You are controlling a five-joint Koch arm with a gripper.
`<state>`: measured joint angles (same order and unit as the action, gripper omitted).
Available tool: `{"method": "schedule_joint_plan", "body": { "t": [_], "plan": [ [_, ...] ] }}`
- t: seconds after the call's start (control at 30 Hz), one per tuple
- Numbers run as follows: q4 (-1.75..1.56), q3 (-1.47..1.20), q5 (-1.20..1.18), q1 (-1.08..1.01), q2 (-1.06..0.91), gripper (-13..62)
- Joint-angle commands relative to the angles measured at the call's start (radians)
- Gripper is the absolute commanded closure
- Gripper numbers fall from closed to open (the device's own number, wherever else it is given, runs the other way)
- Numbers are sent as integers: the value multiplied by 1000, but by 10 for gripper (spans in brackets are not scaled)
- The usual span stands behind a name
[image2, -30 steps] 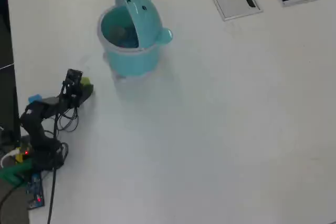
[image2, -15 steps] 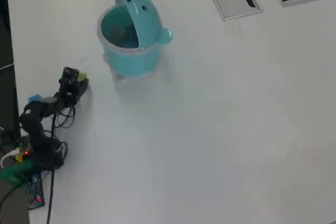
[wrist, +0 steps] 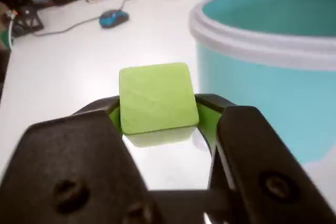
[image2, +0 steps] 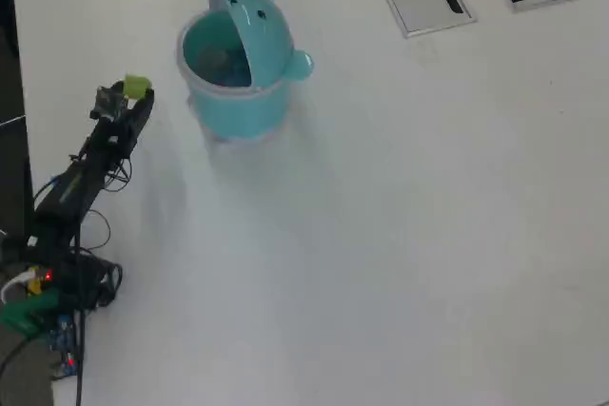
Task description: Grasp RGB lego blocks and put them in the bin one by one.
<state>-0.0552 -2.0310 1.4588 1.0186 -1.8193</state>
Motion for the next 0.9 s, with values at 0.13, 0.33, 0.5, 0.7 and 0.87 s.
{"method": "schedule_joint_plan", "body": {
  "t": [0.13, 0.33, 0.5, 0.7, 0.87],
  "plan": [
    [77, 265, -6, -5, -37, 395],
    [98, 465, -21, -11, 49, 395],
    [95, 632, -20, -32, 152, 395],
    [98, 943, -15, -43, 405, 395],
    [124, 1118, -14, -61, 538, 395]
  ]
}}
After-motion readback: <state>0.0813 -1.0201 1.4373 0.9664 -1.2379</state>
